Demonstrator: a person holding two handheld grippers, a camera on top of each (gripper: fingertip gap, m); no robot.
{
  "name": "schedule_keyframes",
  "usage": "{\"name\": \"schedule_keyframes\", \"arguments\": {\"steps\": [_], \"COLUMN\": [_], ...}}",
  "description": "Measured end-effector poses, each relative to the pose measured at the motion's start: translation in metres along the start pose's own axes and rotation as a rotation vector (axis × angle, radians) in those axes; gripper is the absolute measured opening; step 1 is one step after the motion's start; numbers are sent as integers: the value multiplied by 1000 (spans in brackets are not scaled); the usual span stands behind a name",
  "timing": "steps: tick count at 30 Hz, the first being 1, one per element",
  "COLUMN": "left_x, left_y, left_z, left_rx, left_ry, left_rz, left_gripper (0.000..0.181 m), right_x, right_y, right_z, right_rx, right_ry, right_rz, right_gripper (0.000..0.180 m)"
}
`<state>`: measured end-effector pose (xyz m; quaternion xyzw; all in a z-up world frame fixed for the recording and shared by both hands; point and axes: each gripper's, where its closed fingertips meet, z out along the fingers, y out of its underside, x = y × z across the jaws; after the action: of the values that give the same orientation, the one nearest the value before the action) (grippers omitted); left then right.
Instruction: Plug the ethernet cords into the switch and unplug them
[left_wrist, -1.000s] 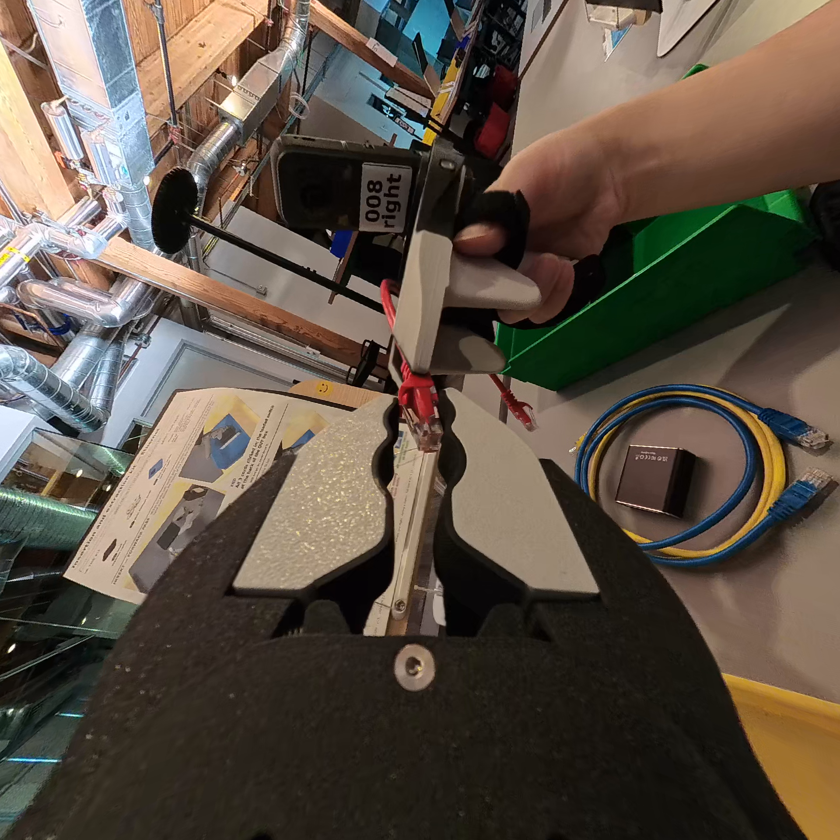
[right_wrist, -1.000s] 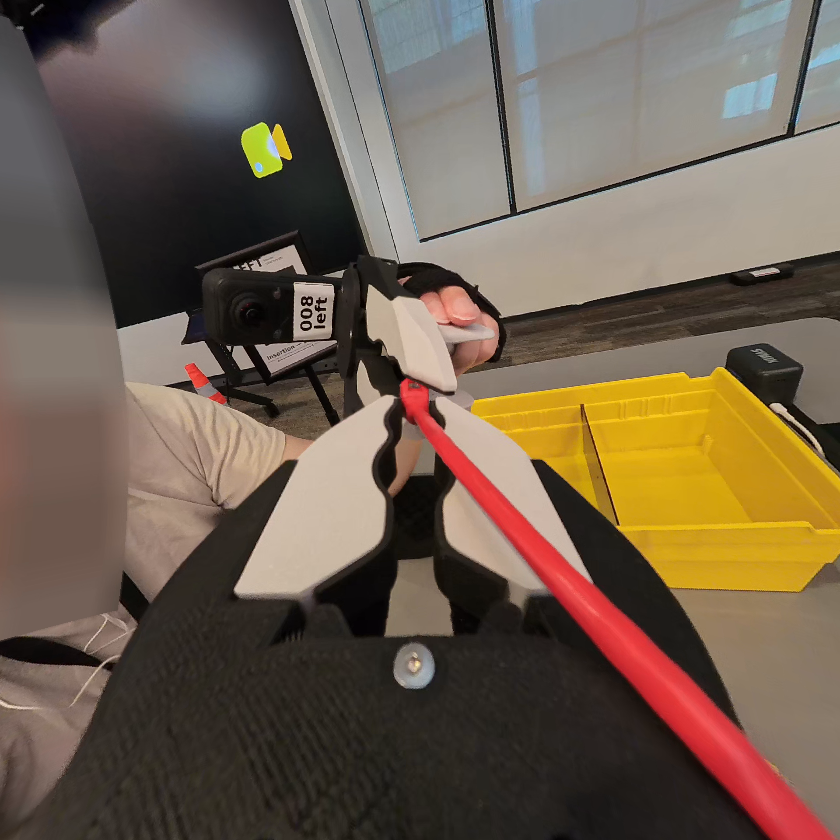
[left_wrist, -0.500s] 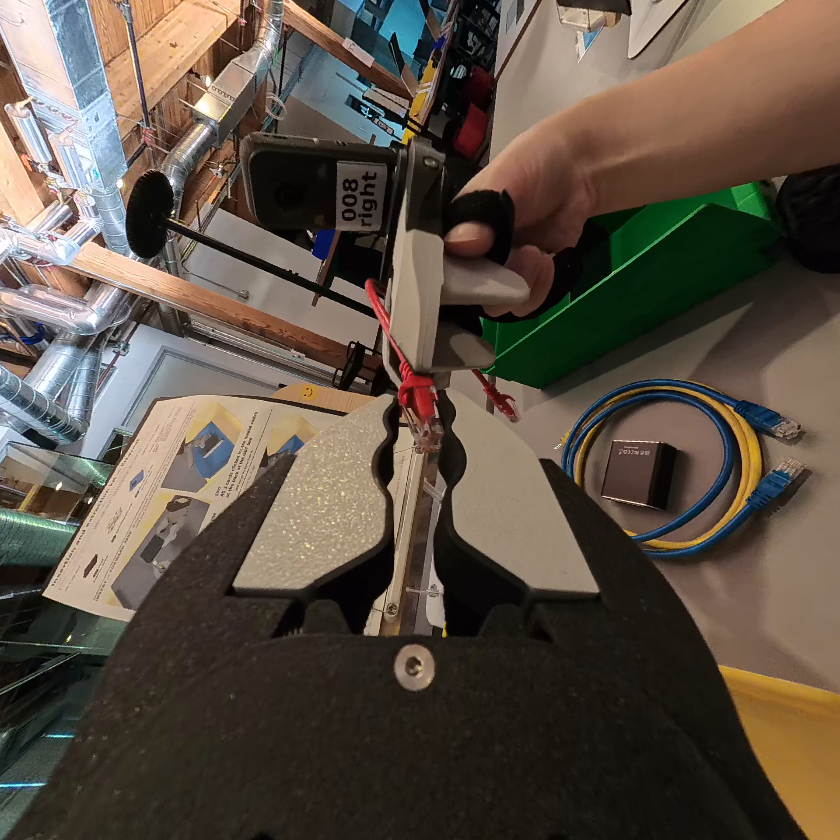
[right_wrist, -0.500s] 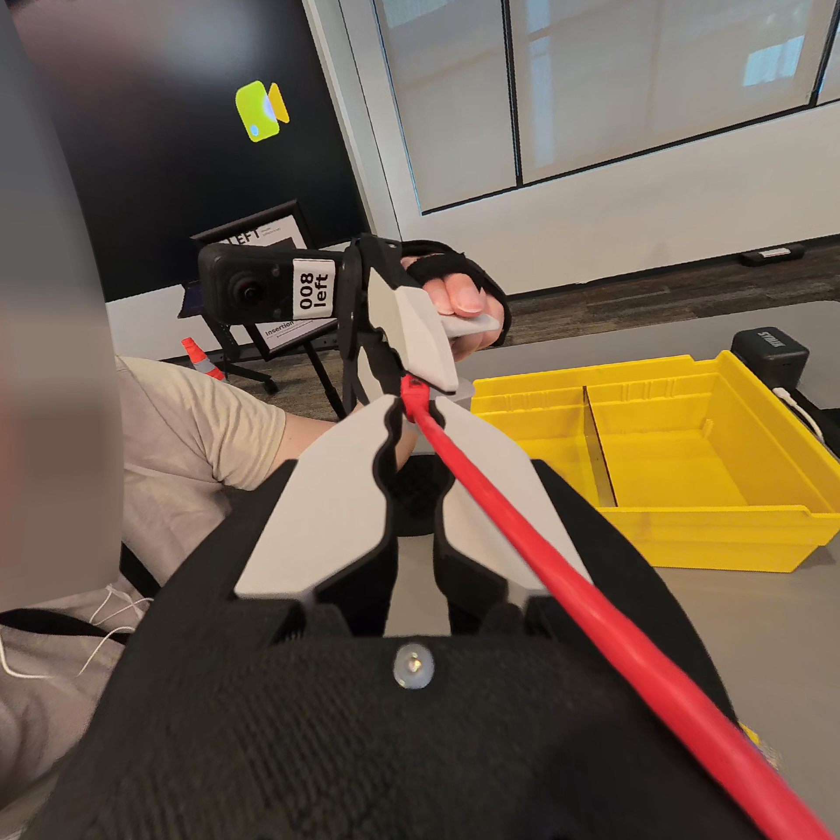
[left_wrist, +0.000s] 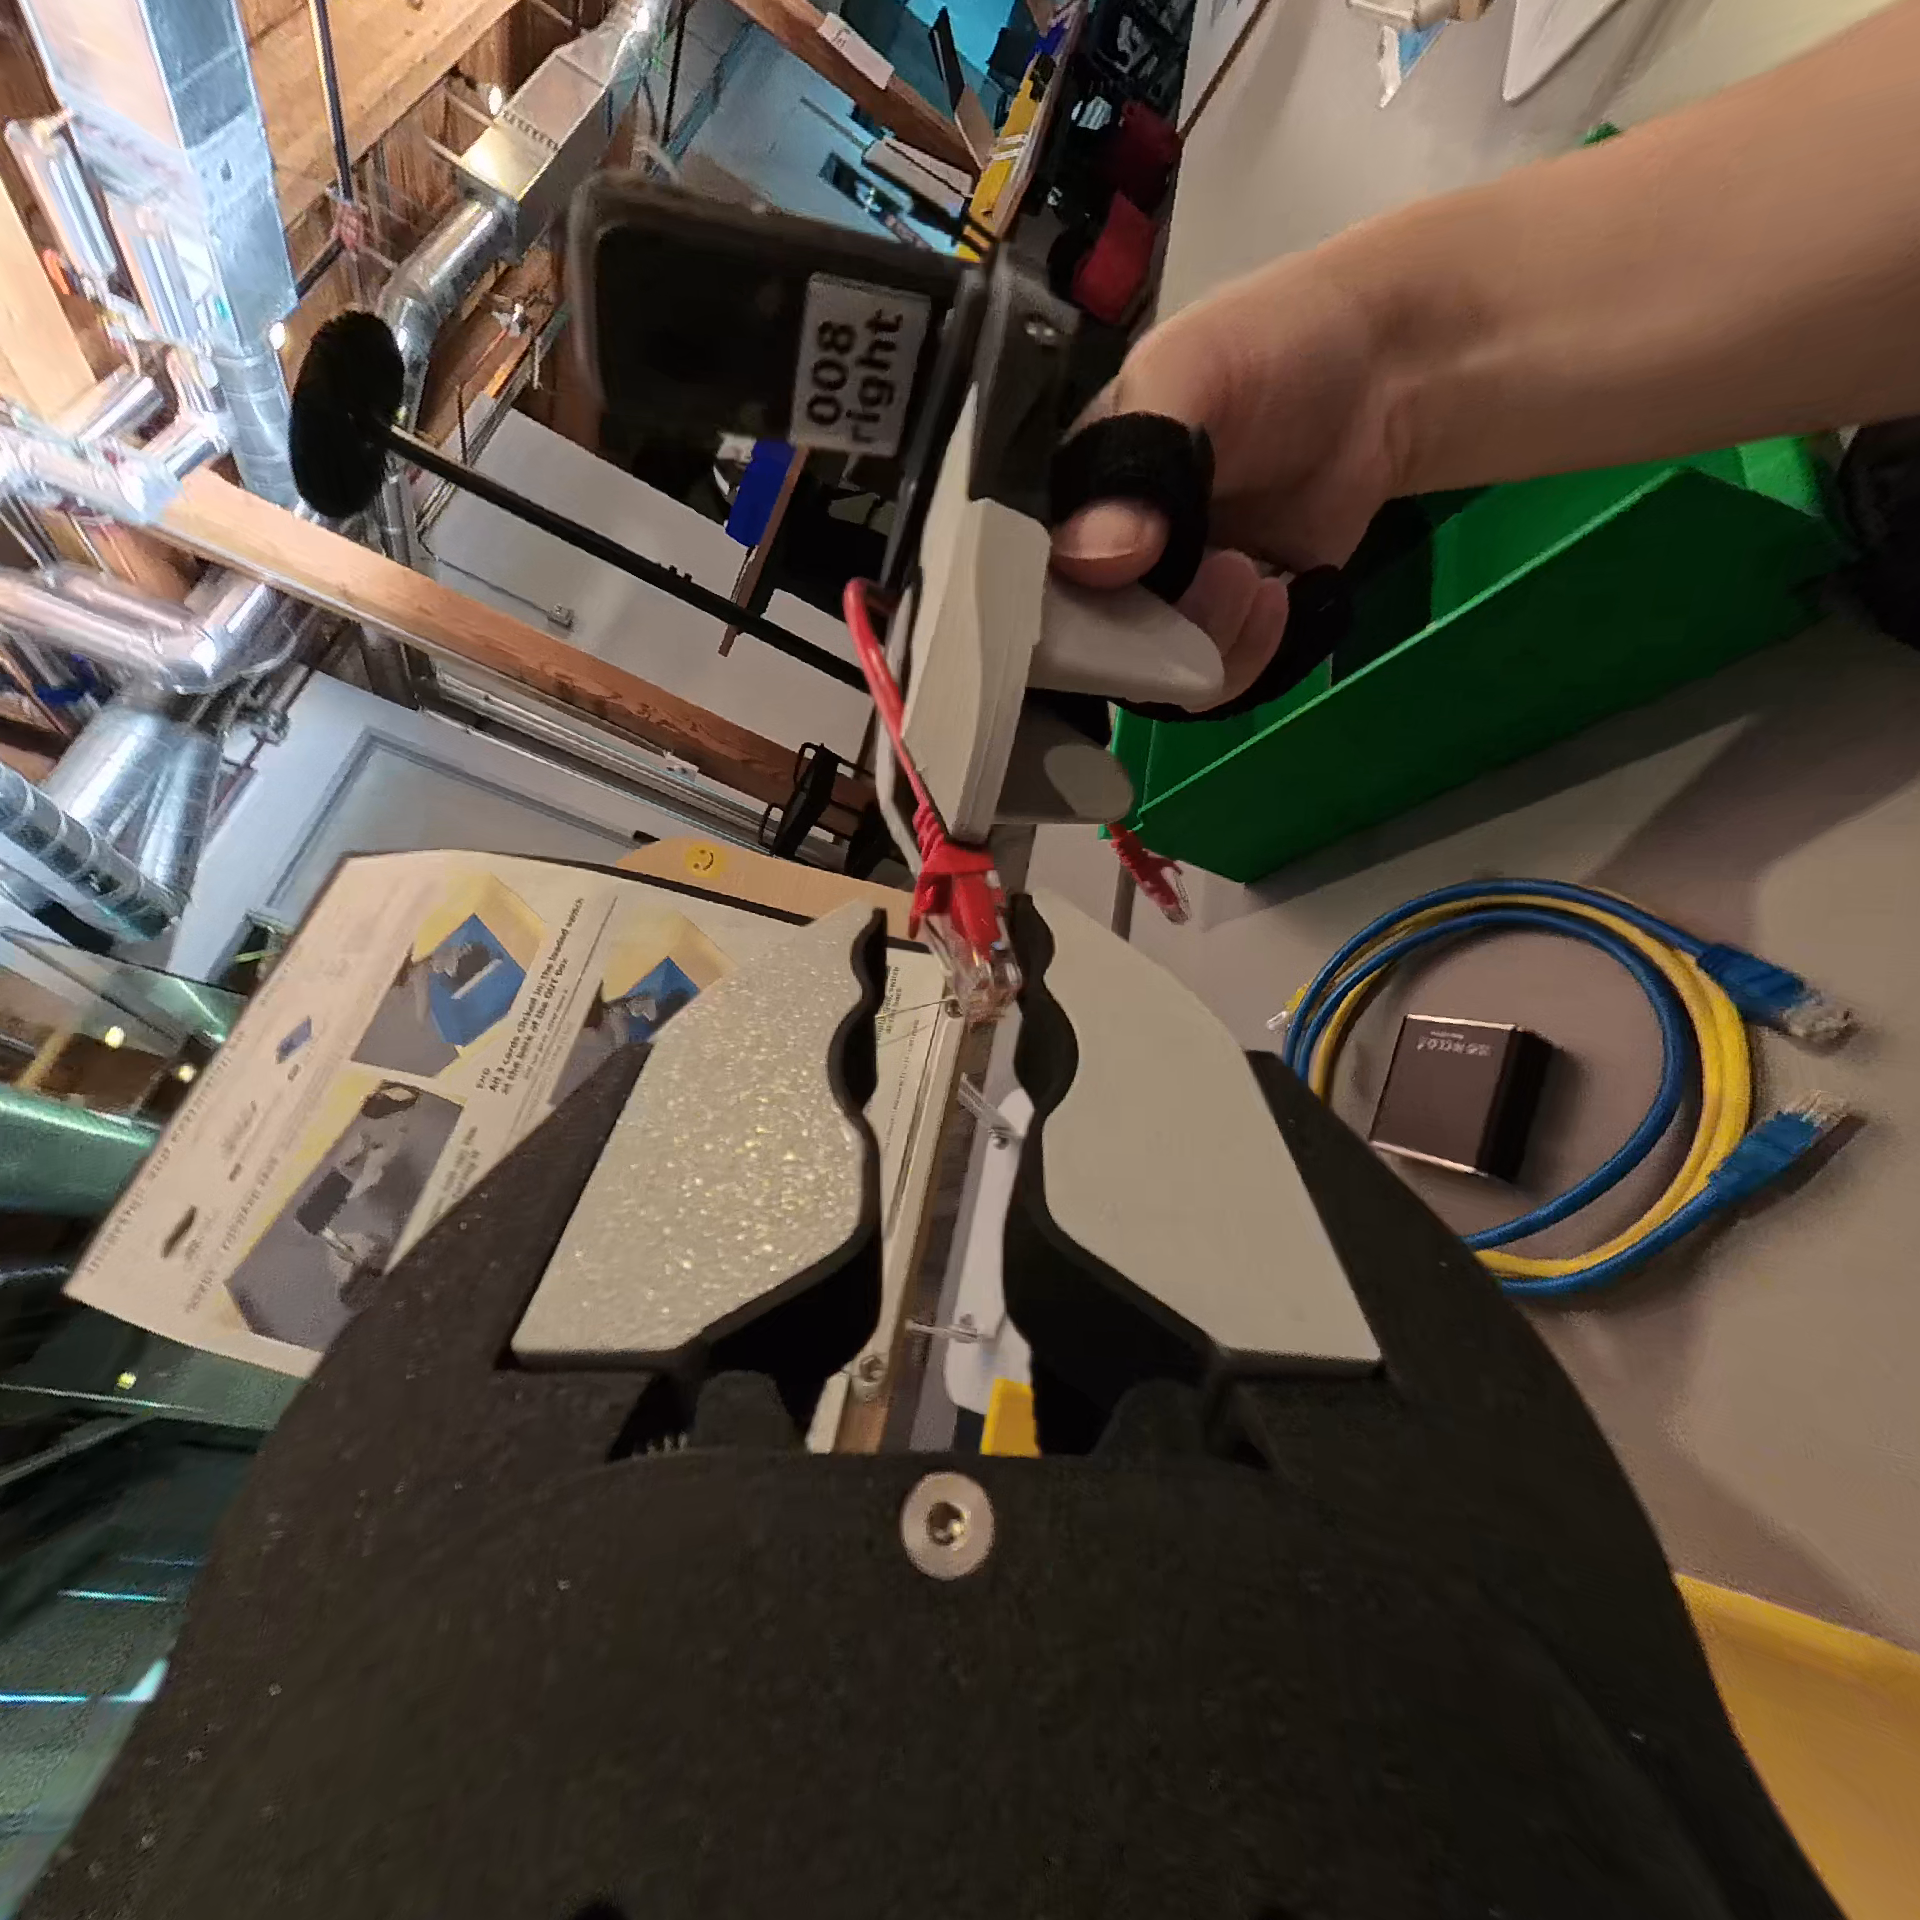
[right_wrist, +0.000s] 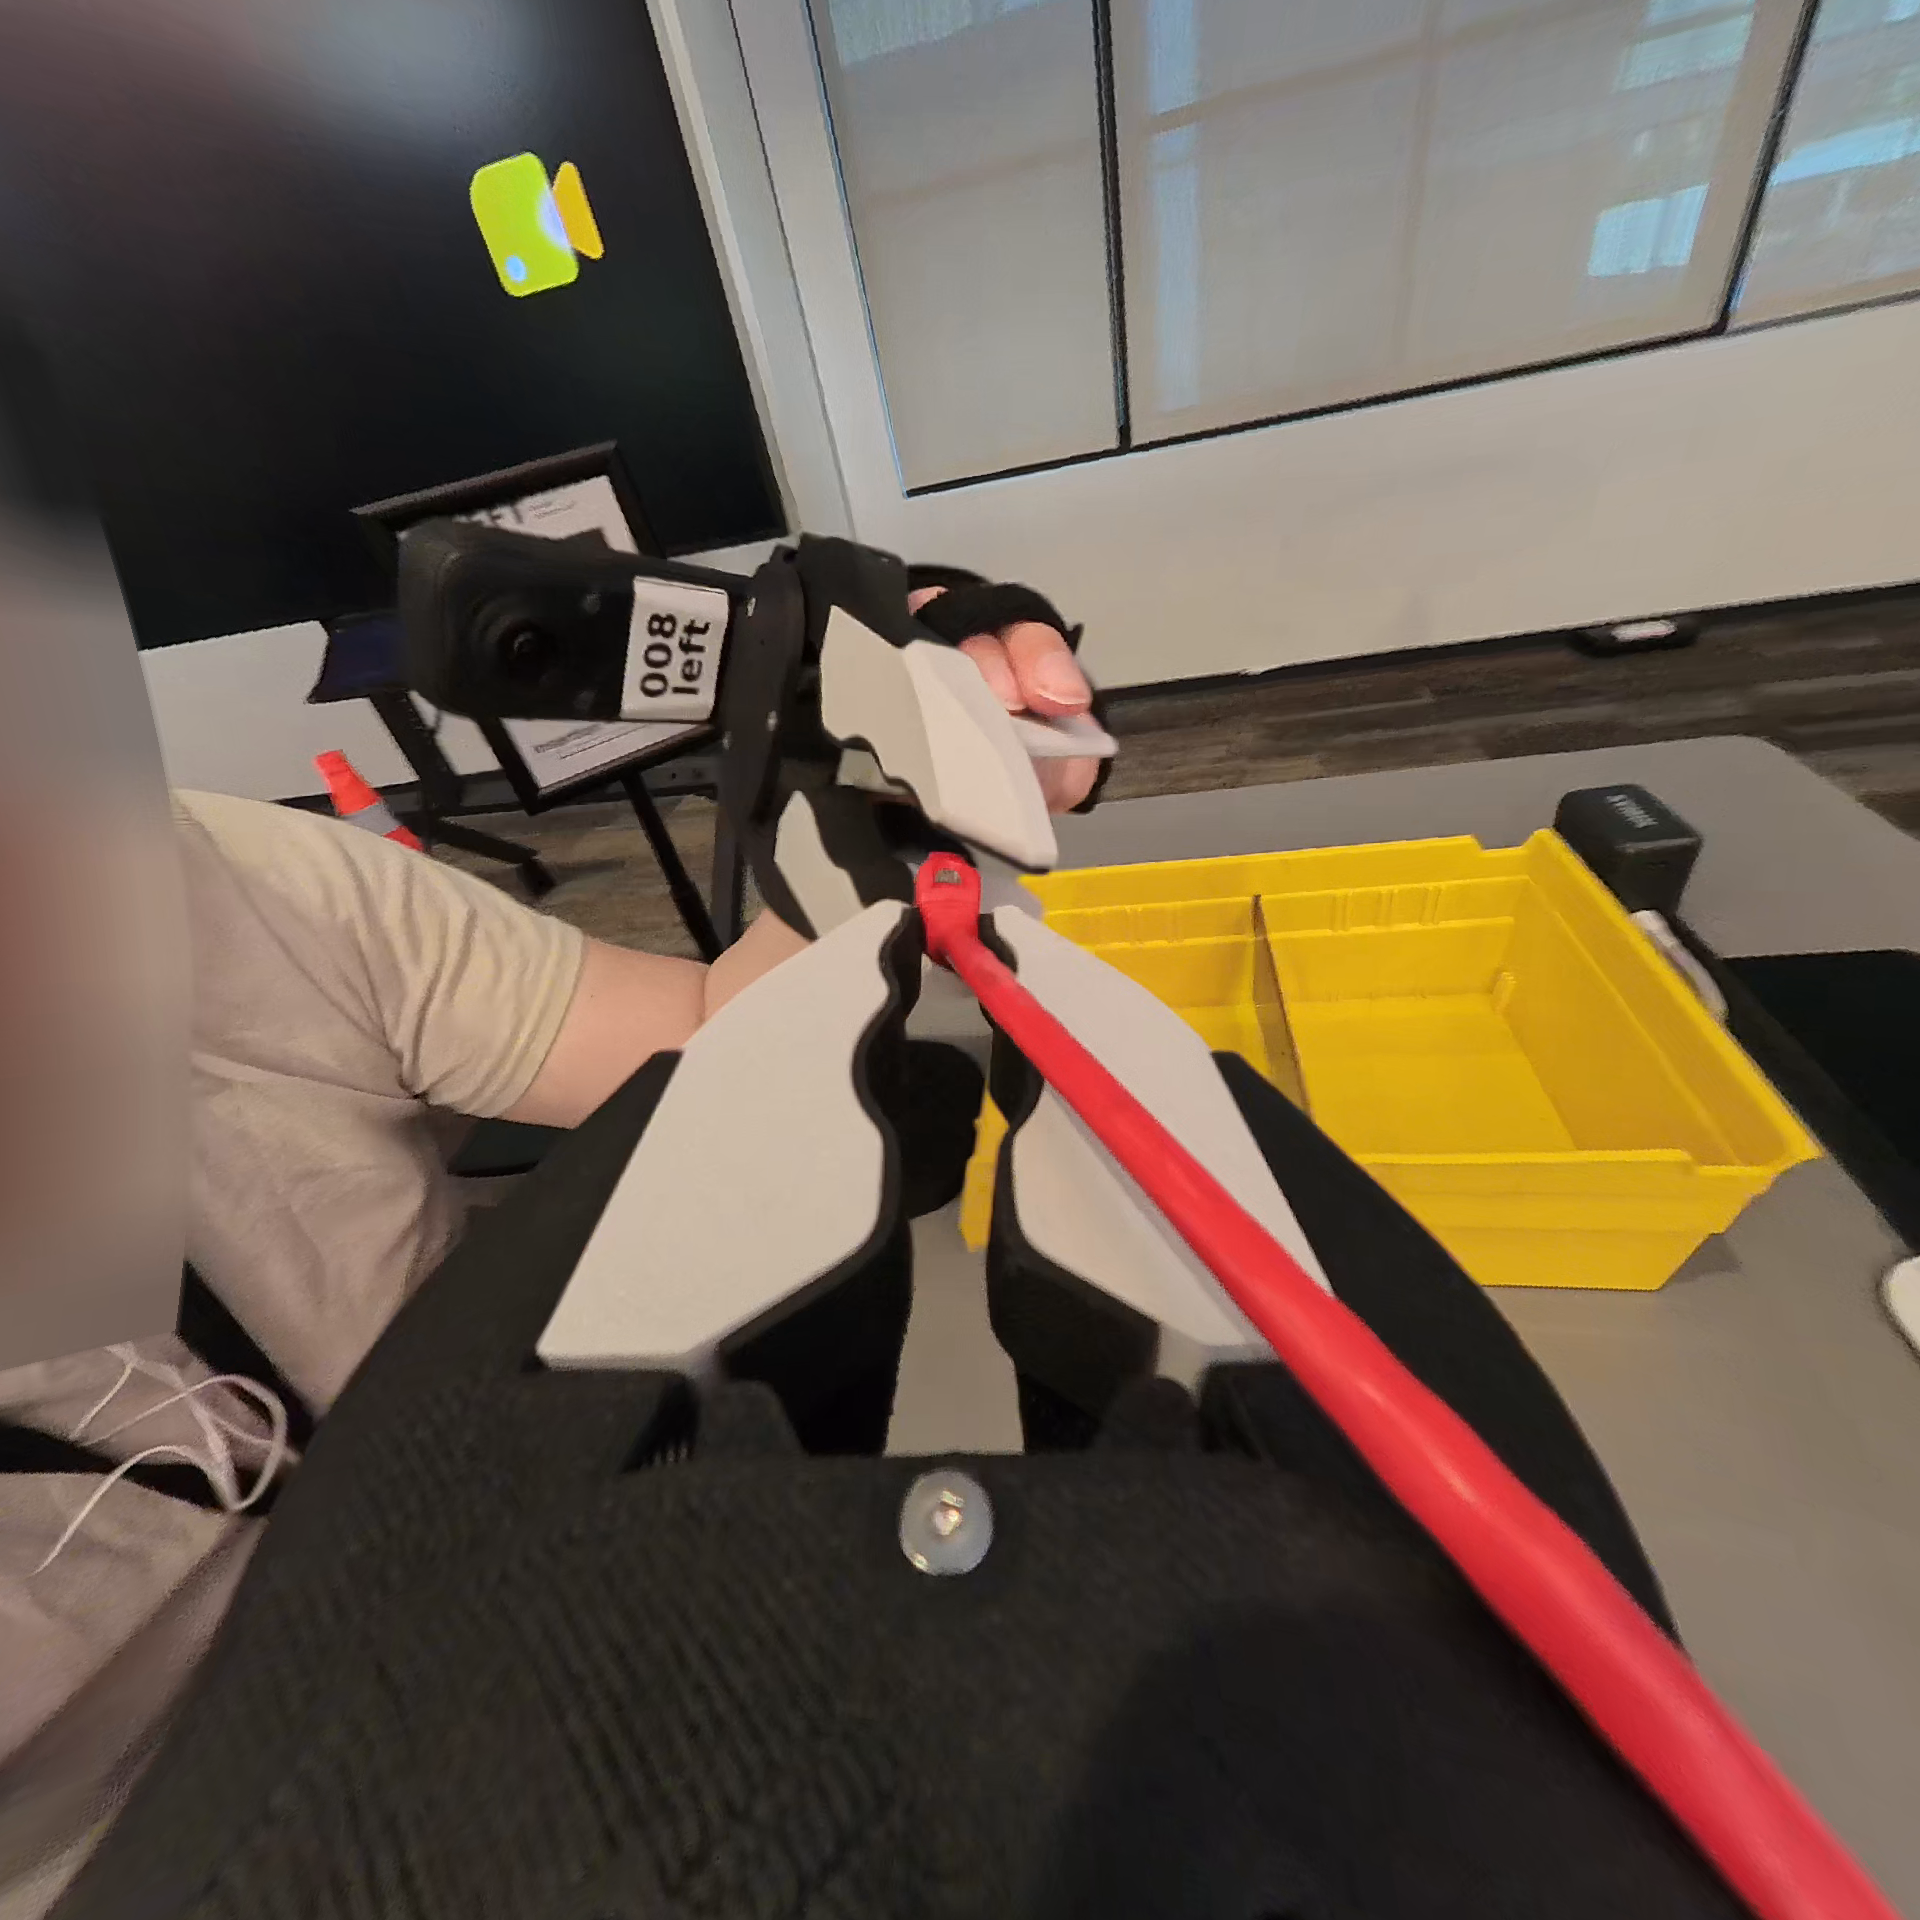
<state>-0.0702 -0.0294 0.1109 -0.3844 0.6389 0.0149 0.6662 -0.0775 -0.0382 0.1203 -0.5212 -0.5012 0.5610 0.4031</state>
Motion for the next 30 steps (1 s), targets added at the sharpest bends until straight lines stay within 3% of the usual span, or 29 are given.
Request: {"name": "schedule_keyframes", "arguments": {"steps": [2, 7, 14, 18, 30], "left_x": [-5, -36, 0, 56, 173], "left_y": [-4, -7, 22, 28, 88], "left_z": [-4, -21, 10, 32, 95], "left_rx": [27, 96, -79, -149, -511], "left_ry": [2, -60, 146, 402, 738], "left_rz": [-80, -332, -563, -496, -280], "left_gripper": [30, 31, 35, 37, 43], "right_x": [8, 0, -47, -79, -128], "right_y": [-5, -30, -71, -83, -94], "right_z": [-9, -35, -84, -112, -178], "right_rx": [26, 112, 190, 219, 372], "right_ry": [66, 148, 340, 388, 366], "right_rz": [-48, -198, -504, -593, -660], "right_gripper": [11, 11, 12, 13, 11]}}
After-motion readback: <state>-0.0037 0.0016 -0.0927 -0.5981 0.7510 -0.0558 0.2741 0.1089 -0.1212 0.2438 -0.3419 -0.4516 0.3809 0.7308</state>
